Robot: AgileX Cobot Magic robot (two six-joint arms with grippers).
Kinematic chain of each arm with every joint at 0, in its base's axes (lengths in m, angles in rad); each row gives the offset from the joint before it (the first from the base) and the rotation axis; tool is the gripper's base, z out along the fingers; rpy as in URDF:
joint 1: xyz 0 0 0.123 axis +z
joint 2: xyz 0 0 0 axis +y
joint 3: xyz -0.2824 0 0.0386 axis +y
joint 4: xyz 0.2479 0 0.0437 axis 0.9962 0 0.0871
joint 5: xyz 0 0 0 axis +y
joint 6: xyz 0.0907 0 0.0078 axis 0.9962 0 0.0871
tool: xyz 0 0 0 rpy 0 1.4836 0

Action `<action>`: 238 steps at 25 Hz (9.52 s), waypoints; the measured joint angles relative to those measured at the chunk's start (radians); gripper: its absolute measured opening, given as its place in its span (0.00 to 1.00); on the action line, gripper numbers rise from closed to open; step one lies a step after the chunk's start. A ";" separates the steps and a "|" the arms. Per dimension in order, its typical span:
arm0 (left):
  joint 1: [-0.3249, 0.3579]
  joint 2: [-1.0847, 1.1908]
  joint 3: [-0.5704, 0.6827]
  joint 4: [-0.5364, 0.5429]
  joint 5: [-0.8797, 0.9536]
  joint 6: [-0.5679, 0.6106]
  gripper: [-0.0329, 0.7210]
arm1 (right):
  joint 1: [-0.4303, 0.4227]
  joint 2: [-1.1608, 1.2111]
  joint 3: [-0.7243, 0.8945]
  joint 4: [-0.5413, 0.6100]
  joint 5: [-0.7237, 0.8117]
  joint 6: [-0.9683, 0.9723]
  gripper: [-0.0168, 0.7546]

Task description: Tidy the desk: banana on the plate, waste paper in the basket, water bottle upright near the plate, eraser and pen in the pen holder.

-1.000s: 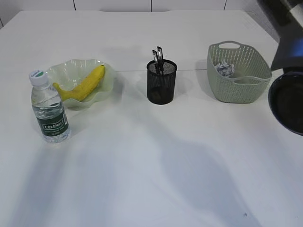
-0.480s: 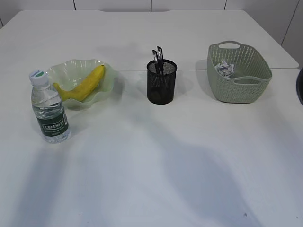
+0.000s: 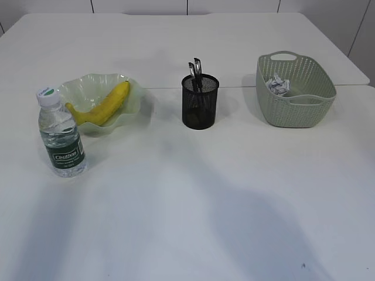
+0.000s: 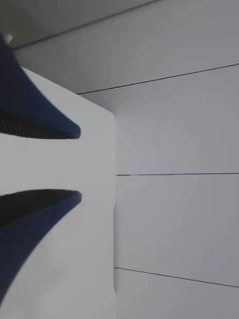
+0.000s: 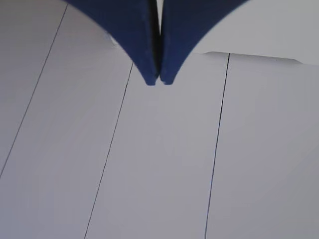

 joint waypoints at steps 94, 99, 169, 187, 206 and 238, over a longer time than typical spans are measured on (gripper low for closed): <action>-0.299 -0.803 -0.069 -0.171 -0.665 0.484 0.36 | 0.000 -1.731 1.633 0.556 0.072 -0.255 0.01; -0.299 -0.803 -0.069 -0.171 -0.665 0.488 0.36 | 0.000 -1.853 1.762 0.569 0.056 -0.219 0.01; -0.299 -0.892 -0.447 -0.149 -0.828 0.670 0.35 | 0.000 -2.170 2.406 0.646 0.105 -0.184 0.01; -0.299 -0.799 -0.107 -0.164 -0.517 0.502 0.34 | 0.000 -2.170 2.406 0.646 0.110 -0.184 0.01; -0.299 -0.791 0.009 -0.162 -0.239 0.346 0.34 | 0.000 -2.170 2.406 0.646 0.110 -0.184 0.01; -0.299 -0.799 0.054 0.484 0.125 -0.359 0.34 | 0.000 -2.170 2.406 0.646 0.110 -0.184 0.01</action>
